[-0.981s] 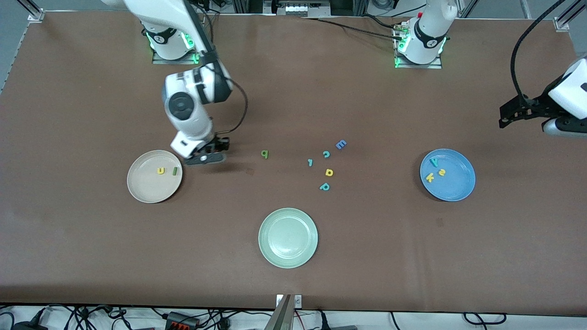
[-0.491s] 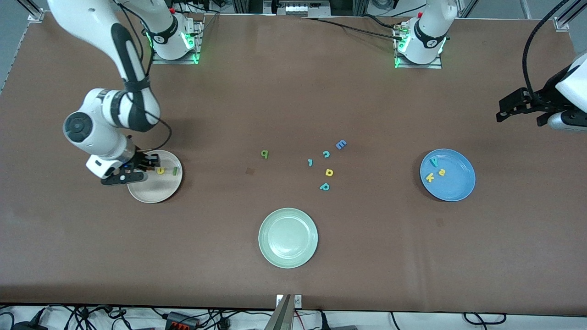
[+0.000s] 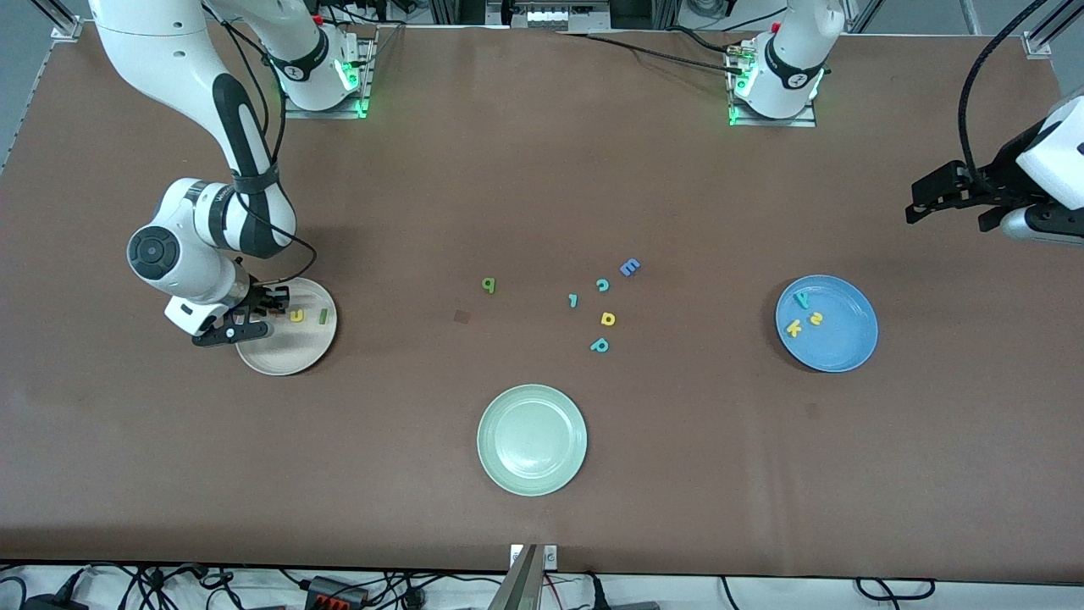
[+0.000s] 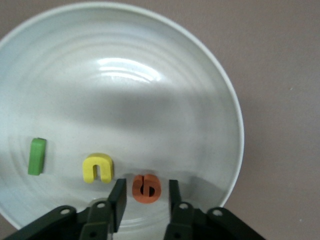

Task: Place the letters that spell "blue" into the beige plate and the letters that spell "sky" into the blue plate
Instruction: 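Place the orange e on the beige plate with the right gripper, then move the right gripper to the green b and grasp it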

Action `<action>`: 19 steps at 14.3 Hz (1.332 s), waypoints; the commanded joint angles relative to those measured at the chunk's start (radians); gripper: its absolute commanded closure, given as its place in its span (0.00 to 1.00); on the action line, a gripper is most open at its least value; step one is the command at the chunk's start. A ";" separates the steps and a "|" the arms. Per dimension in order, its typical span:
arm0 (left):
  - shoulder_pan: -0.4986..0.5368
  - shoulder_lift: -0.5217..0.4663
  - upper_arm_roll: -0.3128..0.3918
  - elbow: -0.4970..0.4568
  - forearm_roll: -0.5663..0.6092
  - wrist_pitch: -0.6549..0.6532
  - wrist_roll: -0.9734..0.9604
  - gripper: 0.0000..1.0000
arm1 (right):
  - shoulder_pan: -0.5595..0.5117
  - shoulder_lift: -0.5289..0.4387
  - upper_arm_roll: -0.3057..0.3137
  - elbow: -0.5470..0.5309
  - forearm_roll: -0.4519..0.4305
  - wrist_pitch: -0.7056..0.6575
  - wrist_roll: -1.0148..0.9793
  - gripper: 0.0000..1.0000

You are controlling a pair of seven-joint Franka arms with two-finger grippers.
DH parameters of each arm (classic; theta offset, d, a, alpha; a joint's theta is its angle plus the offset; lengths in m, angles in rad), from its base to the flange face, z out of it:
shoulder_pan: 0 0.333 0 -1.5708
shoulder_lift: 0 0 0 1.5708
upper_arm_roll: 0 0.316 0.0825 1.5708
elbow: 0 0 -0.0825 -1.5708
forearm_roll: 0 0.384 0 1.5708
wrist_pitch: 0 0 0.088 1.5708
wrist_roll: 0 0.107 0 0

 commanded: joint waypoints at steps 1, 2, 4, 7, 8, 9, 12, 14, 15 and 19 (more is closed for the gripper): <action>0.000 0.015 0.002 0.028 -0.002 0.000 0.002 0.00 | 0.006 -0.019 0.001 0.070 0.007 -0.036 -0.006 0.00; 0.009 0.015 0.008 0.048 -0.004 -0.001 0.005 0.00 | 0.010 -0.032 0.001 0.104 0.007 -0.075 0.000 0.00; 0.014 0.017 0.015 0.055 -0.002 -0.006 0.005 0.00 | 0.027 -0.045 0.011 0.187 0.007 -0.184 0.029 0.00; 0.014 0.047 0.017 0.058 -0.001 -0.001 0.005 0.00 | 0.132 -0.035 0.011 0.261 0.012 -0.258 0.141 0.00; 0.014 0.047 0.017 0.058 -0.001 -0.001 0.005 0.00 | 0.171 -0.026 0.011 0.262 0.016 -0.249 0.175 0.00; 0.014 0.049 0.017 0.058 0.001 -0.001 0.005 0.00 | 0.209 -0.007 0.012 0.275 0.032 -0.245 0.221 0.00; 0.012 0.064 0.012 0.058 0.057 -0.003 0.005 0.00 | 0.318 0.061 0.012 0.334 0.096 -0.252 0.301 0.00; 0.014 0.063 0.015 0.056 0.071 -0.008 0.005 0.00 | 0.402 0.099 0.012 0.341 0.140 -0.243 0.448 0.00; 0.014 0.060 0.018 0.058 0.070 -0.008 0.005 0.00 | 0.447 0.116 0.012 0.341 0.145 -0.225 0.514 0.00; 0.028 0.060 0.017 0.059 0.056 0.000 0.007 0.00 | 0.555 0.171 0.014 0.341 0.148 -0.147 0.767 0.00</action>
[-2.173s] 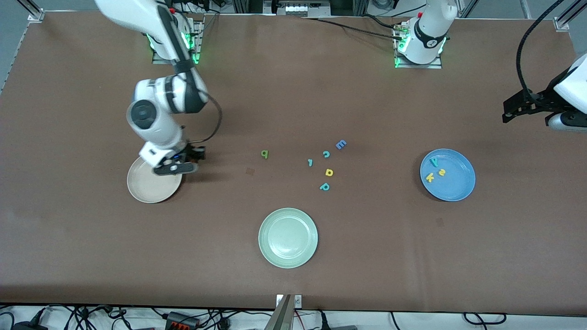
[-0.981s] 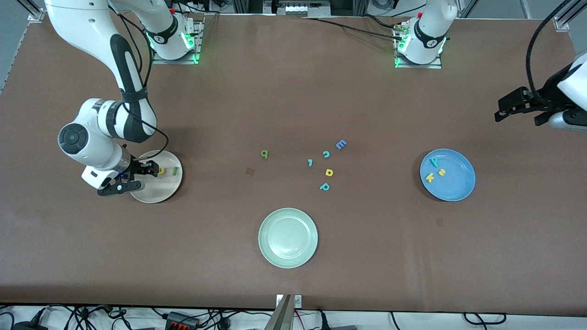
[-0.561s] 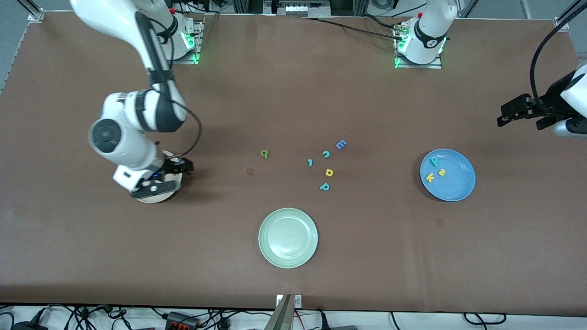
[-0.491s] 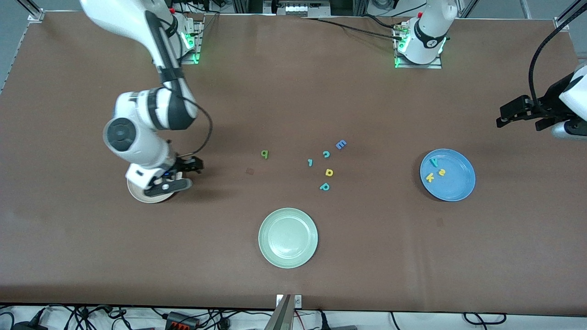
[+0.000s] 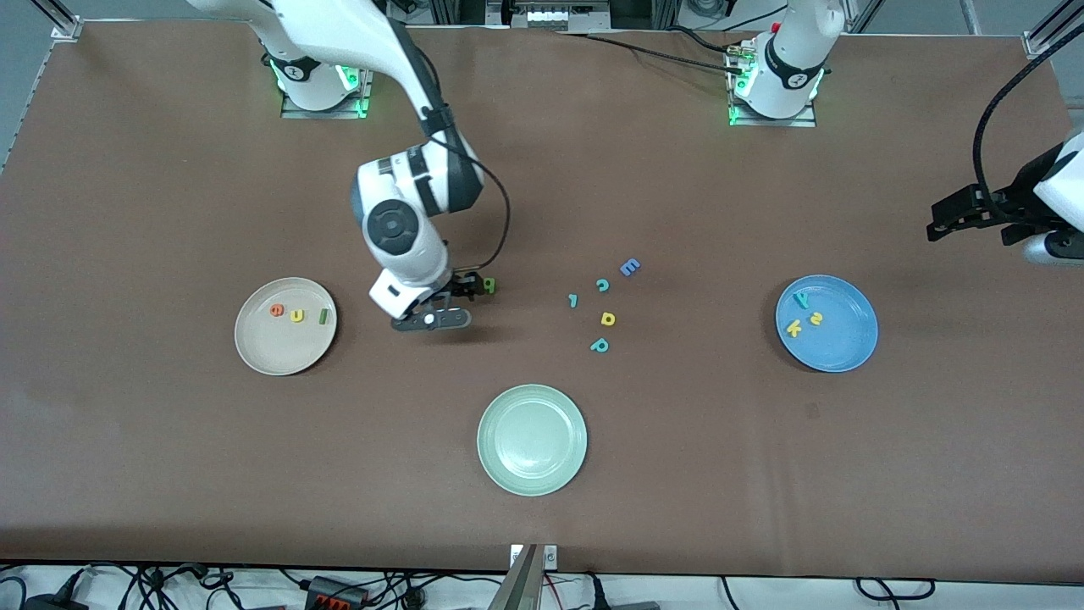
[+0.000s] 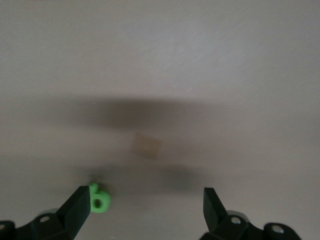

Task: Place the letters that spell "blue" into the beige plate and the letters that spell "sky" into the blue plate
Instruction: 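Move the right gripper to the green b and grasp it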

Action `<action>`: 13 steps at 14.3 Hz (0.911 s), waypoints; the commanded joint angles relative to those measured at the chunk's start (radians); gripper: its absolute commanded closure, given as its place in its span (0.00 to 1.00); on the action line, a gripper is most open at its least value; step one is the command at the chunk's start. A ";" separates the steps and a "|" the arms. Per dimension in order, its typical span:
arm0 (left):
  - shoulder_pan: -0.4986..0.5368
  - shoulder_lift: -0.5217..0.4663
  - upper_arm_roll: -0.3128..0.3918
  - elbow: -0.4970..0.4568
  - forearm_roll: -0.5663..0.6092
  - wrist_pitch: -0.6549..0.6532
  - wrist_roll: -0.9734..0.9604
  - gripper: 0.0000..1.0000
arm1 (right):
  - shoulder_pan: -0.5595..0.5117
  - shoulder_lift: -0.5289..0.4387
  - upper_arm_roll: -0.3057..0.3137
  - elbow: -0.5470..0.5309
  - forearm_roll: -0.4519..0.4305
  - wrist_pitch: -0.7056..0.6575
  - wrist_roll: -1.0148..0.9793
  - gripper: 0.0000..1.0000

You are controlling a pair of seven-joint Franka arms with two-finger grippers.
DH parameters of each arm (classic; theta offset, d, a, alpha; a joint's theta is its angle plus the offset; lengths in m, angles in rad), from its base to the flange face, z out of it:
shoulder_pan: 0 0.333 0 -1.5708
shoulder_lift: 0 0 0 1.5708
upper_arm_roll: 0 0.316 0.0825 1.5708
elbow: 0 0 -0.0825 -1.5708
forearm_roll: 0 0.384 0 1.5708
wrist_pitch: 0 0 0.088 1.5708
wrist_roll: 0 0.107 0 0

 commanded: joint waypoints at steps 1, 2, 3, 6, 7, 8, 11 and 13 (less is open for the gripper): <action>0.009 0.011 -0.002 0.025 0.005 -0.006 0.007 0.00 | 0.056 0.050 -0.012 0.022 0.023 0.034 0.154 0.00; 0.009 0.011 -0.002 0.025 0.005 -0.006 0.007 0.00 | 0.069 0.060 -0.012 0.022 0.023 0.035 0.191 0.00; 0.012 0.011 -0.002 0.026 0.001 -0.006 0.007 0.00 | 0.086 0.068 -0.012 0.022 0.023 0.035 0.212 0.00; 0.021 0.009 -0.002 0.026 0.004 -0.006 0.007 0.00 | 0.090 0.090 0.012 0.037 0.024 0.036 0.281 0.00; 0.021 0.009 -0.002 0.026 0.002 -0.006 0.007 0.00 | 0.092 0.094 0.015 0.042 0.024 0.036 0.293 0.00; 0.024 0.009 -0.002 0.034 0.001 -0.006 0.007 0.00 | 0.093 0.102 0.017 0.042 0.024 0.036 0.305 0.00; 0.036 0.012 -0.002 0.057 0.001 -0.007 0.007 0.00 | 0.110 0.113 0.017 0.042 0.024 0.044 0.311 0.00; 0.036 0.014 -0.002 0.059 -0.001 -0.006 0.007 0.00 | 0.109 0.116 0.017 0.042 0.041 0.053 0.311 0.09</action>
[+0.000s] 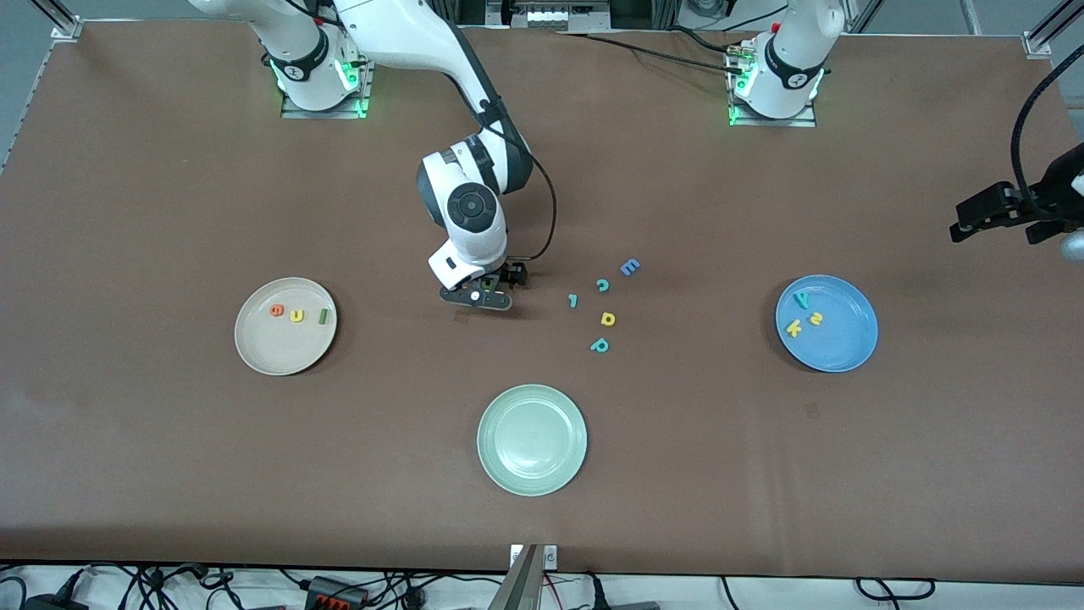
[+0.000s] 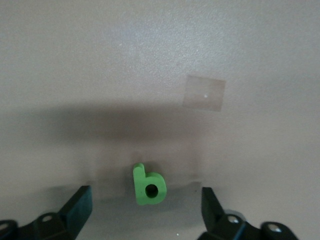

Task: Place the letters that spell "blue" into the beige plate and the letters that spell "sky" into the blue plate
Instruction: 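Move the right gripper to the green b and grasp it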

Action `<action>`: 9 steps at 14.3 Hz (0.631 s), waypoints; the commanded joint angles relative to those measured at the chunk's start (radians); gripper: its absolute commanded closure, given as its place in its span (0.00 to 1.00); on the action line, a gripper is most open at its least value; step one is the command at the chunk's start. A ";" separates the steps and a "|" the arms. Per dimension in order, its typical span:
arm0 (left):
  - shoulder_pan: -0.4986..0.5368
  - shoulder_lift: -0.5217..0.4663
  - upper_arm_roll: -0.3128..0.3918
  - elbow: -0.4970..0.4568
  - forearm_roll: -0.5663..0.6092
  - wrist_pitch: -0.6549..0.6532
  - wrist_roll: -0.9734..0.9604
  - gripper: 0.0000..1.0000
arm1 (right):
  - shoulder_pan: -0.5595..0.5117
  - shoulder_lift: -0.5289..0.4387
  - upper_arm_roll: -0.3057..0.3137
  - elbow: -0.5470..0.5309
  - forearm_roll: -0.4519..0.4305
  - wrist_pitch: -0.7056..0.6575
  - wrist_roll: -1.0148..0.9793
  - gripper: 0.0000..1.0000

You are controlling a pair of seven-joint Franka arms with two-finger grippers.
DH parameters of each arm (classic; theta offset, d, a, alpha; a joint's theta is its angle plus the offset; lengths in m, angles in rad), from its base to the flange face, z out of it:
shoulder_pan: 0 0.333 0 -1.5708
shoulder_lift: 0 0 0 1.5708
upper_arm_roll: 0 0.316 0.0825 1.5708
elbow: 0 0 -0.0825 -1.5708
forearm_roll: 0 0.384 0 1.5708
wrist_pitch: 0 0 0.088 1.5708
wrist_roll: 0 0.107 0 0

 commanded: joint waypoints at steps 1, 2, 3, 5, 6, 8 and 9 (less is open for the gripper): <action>0.007 0.016 -0.003 0.028 0.001 -0.008 0.007 0.00 | 0.006 0.021 -0.004 0.021 0.070 0.007 0.010 0.10; 0.007 0.014 -0.003 0.028 0.001 -0.008 0.007 0.00 | 0.008 0.024 -0.004 0.021 0.090 0.011 0.005 0.12; 0.007 0.014 -0.003 0.028 -0.001 -0.008 0.007 0.00 | 0.011 0.030 -0.004 0.021 0.093 0.011 0.005 0.13; 0.007 0.016 -0.003 0.030 -0.001 -0.008 0.007 0.00 | 0.009 0.028 -0.004 0.020 0.093 0.010 -0.002 0.24; 0.009 0.014 -0.003 0.030 -0.001 -0.008 0.007 0.00 | 0.009 0.028 -0.004 0.021 0.093 0.008 -0.004 0.29; 0.009 0.016 -0.001 0.030 -0.022 -0.006 0.007 0.00 | 0.009 0.028 -0.006 0.021 0.092 0.010 -0.004 0.37; 0.010 0.016 -0.001 0.030 -0.037 -0.006 0.007 0.00 | 0.009 0.028 -0.006 0.021 0.092 0.010 -0.005 0.41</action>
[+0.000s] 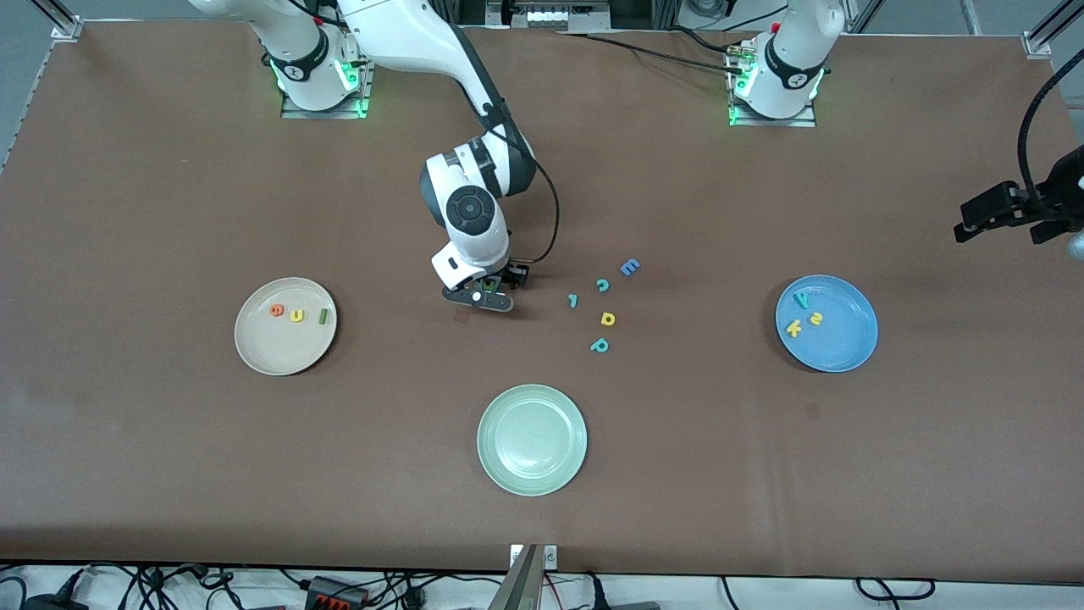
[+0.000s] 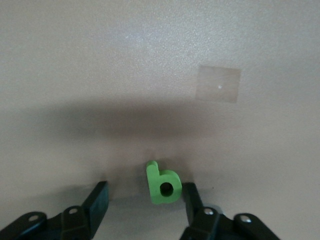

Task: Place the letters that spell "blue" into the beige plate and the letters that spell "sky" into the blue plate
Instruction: 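Move the right gripper to the green b and grasp it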

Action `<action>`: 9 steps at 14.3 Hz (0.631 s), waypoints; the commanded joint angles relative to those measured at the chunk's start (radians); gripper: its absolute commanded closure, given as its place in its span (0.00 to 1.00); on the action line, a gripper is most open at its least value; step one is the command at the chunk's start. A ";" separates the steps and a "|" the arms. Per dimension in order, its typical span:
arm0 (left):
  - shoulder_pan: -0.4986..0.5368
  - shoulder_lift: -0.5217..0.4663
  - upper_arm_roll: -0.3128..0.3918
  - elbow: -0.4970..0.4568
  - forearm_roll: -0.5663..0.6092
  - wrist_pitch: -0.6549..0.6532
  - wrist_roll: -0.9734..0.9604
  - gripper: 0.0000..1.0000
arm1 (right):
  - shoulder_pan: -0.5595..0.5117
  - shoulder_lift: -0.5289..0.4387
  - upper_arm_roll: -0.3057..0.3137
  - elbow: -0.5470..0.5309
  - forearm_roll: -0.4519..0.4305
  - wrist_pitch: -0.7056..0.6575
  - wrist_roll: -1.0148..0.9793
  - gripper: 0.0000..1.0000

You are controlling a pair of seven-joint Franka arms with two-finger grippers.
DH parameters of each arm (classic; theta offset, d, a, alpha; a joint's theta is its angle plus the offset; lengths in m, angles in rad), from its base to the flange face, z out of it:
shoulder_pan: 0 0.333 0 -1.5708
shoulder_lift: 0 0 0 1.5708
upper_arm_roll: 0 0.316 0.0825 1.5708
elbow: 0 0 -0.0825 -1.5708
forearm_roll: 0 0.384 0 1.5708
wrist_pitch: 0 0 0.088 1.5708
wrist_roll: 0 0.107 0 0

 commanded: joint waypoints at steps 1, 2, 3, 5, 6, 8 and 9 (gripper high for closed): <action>0.012 0.015 -0.001 0.029 -0.028 -0.006 0.007 0.00 | 0.005 0.015 -0.006 0.011 0.019 0.000 -0.006 0.43; 0.012 0.017 -0.001 0.029 -0.028 -0.006 0.007 0.00 | 0.005 0.015 -0.006 0.011 0.019 0.000 -0.006 0.43; 0.016 0.018 -0.001 0.029 -0.028 -0.006 0.007 0.00 | 0.004 0.013 -0.007 0.011 0.019 0.000 -0.006 0.44; 0.024 0.018 -0.003 0.029 -0.030 -0.006 0.007 0.00 | 0.002 0.013 -0.007 0.009 0.016 0.000 -0.008 0.47; 0.024 0.018 -0.003 0.029 -0.036 -0.006 0.007 0.00 | 0.001 0.013 -0.007 0.011 0.016 0.000 -0.009 0.50; 0.024 0.020 -0.003 0.029 -0.040 -0.006 0.007 0.00 | -0.004 0.013 -0.007 0.011 0.013 0.000 -0.009 0.60; 0.024 0.020 -0.003 0.029 -0.040 -0.006 0.007 0.00 | -0.004 0.013 -0.009 0.011 0.011 0.000 -0.011 0.65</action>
